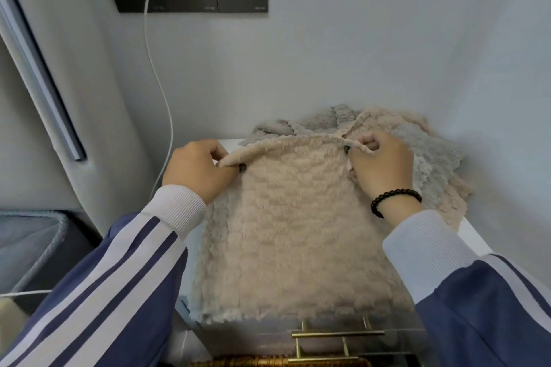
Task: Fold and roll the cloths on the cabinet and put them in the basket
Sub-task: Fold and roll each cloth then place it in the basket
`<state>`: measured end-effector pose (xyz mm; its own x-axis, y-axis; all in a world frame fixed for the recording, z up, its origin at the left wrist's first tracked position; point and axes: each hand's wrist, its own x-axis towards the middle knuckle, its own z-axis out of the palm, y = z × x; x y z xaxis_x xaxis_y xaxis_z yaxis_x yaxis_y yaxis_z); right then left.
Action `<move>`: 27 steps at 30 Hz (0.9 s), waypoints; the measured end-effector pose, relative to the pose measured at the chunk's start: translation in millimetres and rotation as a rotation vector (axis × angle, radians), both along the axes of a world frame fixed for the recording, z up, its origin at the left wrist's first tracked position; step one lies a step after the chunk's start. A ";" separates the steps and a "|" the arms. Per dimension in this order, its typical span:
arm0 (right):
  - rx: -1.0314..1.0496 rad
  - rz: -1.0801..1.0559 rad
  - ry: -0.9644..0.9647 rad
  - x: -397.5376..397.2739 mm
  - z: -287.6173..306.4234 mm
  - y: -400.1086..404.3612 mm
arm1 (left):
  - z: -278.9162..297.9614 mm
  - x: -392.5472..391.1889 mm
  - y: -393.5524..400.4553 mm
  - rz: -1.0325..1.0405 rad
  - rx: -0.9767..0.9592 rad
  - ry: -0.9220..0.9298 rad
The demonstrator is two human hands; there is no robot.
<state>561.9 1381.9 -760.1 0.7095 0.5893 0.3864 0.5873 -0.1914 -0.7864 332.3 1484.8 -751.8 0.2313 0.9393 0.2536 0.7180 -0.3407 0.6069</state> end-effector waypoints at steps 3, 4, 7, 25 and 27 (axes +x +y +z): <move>0.070 0.045 0.096 3.7 5.7 -7.6 | 2.2 -5.4 -1.6 0.019 0.047 -0.063; 0.074 0.051 0.100 4.4 7.1 -10.5 | 2.2 -7.5 -3.1 0.010 0.056 -0.081; 0.107 0.116 0.179 3.1 11.8 -21.2 | -2.2 -15.5 -8.7 -0.044 0.022 -0.164; 0.159 0.188 0.604 -15.3 -0.1 -68.4 | -0.6 -39.5 -51.4 -0.071 -0.421 -0.773; 0.152 0.184 0.625 -10.9 -5.0 -60.1 | -5.3 -31.1 -46.3 -0.066 -0.455 -0.833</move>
<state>551.0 1321.8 -765.1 0.7197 0.6939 0.0232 0.0246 0.0079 -0.9997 301.2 1438.5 -757.2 0.1976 0.9800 -0.0258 -0.0178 0.0298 0.9994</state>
